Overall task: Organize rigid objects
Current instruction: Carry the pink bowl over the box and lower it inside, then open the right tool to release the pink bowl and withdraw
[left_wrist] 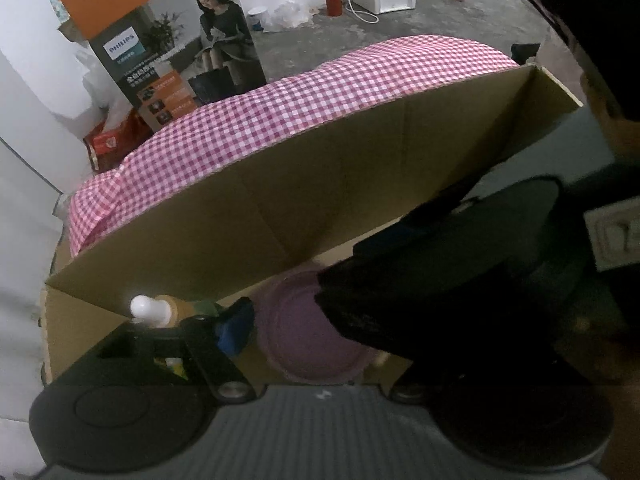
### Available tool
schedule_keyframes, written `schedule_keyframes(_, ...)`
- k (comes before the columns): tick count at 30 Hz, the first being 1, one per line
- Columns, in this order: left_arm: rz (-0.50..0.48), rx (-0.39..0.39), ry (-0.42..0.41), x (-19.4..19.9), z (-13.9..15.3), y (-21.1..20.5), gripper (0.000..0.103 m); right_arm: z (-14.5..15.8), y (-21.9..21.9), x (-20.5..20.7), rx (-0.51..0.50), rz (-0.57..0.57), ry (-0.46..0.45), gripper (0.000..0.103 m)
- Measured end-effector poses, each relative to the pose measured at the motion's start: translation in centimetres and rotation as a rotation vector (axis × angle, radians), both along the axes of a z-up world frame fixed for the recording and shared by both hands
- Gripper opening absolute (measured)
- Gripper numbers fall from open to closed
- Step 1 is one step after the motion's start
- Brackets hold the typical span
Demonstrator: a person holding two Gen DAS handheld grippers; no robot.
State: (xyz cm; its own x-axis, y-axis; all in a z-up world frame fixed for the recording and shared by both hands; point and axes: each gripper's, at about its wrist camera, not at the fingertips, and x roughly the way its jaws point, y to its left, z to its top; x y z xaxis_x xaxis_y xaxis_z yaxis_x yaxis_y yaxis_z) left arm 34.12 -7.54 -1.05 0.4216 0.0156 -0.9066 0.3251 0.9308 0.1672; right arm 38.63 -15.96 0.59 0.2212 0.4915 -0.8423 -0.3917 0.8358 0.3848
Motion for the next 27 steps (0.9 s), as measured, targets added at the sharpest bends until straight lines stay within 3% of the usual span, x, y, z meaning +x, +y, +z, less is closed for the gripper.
schedule_keyframes(5,0.013,-0.012,-0.016,-0.3,0.7,0.4,0.079,0.7,-0.9,-0.5,0.028,-0.026,-0.004,0.036)
schedule_keyframes(7,0.013,-0.037,-0.028,-0.9,1.6,0.7,0.08,1.6,-1.7,-0.8,0.053,-0.045,-0.022,0.049)
schedule_keyframes(14,-0.026,-0.078,-0.129,-4.8,6.1,1.5,0.08,7.4,-5.6,-4.2,0.159,-0.12,-0.153,0.067)
schedule_keyframes(20,-0.092,-0.122,-0.266,-11.0,11.5,2.0,0.081,14.4,-9.5,-12.1,0.216,-0.137,-0.379,0.09)
schedule_keyframes(22,-0.107,-0.137,-0.29,-13.2,12.7,2.4,0.088,16.7,-11.1,-15.9,0.214,-0.137,-0.475,0.101)
schedule_keyframes(24,-0.111,-0.17,-0.303,-15.8,13.4,3.2,0.097,18.4,-12.4,-19.7,0.187,-0.145,-0.566,0.102)
schedule_keyframes(27,-0.099,-0.22,-0.31,-19.6,13.5,4.4,0.101,19.4,-13.2,-24.1,0.12,-0.138,-0.647,0.102)
